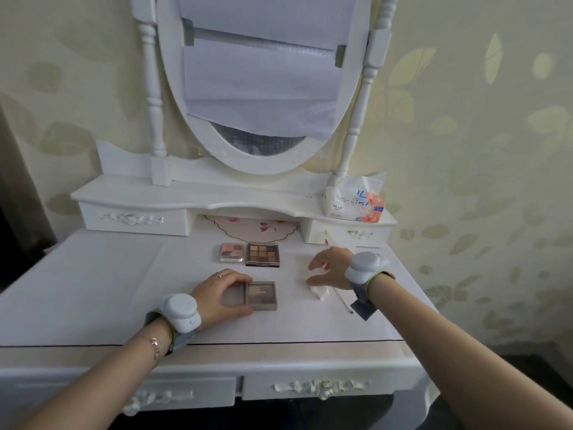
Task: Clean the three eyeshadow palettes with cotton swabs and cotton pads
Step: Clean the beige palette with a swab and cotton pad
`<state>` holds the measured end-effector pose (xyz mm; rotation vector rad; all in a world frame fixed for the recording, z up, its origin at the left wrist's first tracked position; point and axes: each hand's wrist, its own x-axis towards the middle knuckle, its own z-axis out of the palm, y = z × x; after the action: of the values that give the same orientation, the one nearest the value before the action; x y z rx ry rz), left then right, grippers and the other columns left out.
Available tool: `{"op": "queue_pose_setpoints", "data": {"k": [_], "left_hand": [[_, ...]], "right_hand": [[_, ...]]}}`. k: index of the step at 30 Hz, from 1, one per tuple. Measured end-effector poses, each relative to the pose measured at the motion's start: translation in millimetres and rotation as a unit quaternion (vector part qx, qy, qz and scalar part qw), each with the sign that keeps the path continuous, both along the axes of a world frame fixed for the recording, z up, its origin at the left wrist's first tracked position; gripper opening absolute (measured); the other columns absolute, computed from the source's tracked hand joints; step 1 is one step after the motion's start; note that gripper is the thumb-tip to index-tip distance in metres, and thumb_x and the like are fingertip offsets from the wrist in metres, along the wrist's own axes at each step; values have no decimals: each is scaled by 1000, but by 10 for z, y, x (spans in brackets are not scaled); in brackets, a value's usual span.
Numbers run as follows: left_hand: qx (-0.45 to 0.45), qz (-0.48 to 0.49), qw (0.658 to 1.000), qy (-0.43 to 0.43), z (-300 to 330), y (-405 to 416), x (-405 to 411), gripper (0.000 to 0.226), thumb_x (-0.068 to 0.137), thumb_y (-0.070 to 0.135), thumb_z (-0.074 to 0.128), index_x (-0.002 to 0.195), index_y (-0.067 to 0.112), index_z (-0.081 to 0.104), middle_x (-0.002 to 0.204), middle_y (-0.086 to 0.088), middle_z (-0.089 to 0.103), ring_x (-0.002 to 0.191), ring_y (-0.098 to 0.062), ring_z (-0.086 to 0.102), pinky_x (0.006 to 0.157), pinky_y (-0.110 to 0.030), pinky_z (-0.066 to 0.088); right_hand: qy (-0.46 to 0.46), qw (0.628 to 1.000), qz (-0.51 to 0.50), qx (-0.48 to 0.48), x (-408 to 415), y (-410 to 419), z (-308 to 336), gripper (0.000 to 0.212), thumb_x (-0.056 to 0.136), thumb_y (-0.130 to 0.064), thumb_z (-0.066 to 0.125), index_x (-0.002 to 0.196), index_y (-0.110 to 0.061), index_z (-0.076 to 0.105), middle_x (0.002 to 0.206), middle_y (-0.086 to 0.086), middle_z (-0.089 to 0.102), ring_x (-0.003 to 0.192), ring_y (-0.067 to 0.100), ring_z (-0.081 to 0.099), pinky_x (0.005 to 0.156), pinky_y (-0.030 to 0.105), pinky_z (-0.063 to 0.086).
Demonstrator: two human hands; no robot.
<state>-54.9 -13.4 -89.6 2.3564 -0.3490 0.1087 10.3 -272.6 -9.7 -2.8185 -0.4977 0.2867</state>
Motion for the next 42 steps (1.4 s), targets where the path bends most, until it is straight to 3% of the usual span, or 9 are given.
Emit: {"op": "queue_pose_setpoints", "data": {"k": [4,8,10,14,18,22,33,38,42], "left_hand": [[2,3,1000,-2,-11,1,4,61,52,68,58,107,44,46,111,27,47,103,24,40,88,5,26],[-9,1,1000,1,-23,8,6,69,52,67,58,112,36,51,111,25,48,102,24,42,87,5,27],[-16,-3,1000,-2,-19,-2,7,72,52,67,58,114,31,53,110,25,48,101,25,42,87,6,27],[-20,-3,1000,2,-13,-3,4,76,51,68,58,117,29,54,109,28,46,100,22,44,86,4,27],[-12,4,1000,6,3,-12,6,83,48,69,55,119,28,54,106,27,45,104,6,47,89,-3,30],[-20,12,1000,14,12,1,6,90,44,70,55,122,27,53,107,18,50,104,0,48,92,-10,32],[-67,8,998,12,-23,-15,4,100,44,64,61,133,27,33,102,24,47,103,-6,51,92,-16,36],[-70,13,997,15,-37,-10,9,101,45,64,61,134,25,34,106,14,51,105,-9,52,96,-21,38],[-76,17,997,9,-73,-27,23,95,48,63,64,130,22,38,106,9,58,100,-5,54,87,-5,35]], "right_hand": [[12,997,-9,-80,13,16,-157,41,71,-43,69,110,-33,61,108,-10,53,107,17,56,98,39,45],[-4,997,-4,-83,15,45,-185,32,74,-32,69,105,-28,62,102,-7,52,95,15,49,92,36,48],[-23,999,-8,-36,-2,42,-168,26,75,-28,70,99,-22,64,92,-6,55,88,16,53,85,33,51],[-17,980,-39,196,-120,213,-44,21,71,-23,78,84,-19,62,73,-4,64,58,10,60,68,28,53],[-2,975,-5,221,-253,544,-18,26,70,-25,81,82,-16,60,69,-4,65,46,0,59,53,14,49],[-16,989,19,148,-256,808,-129,20,75,-24,77,90,-13,67,75,-1,60,64,11,57,71,27,52],[-74,990,53,104,-304,1090,-256,18,85,-15,63,99,-8,71,108,8,68,101,23,59,82,25,41],[-56,991,95,81,-338,1036,-171,22,84,-18,65,103,-8,70,107,8,68,93,21,59,80,22,41],[-52,985,123,111,-458,923,-186,21,80,-17,70,98,-7,72,99,11,69,77,17,54,66,16,37]]}}
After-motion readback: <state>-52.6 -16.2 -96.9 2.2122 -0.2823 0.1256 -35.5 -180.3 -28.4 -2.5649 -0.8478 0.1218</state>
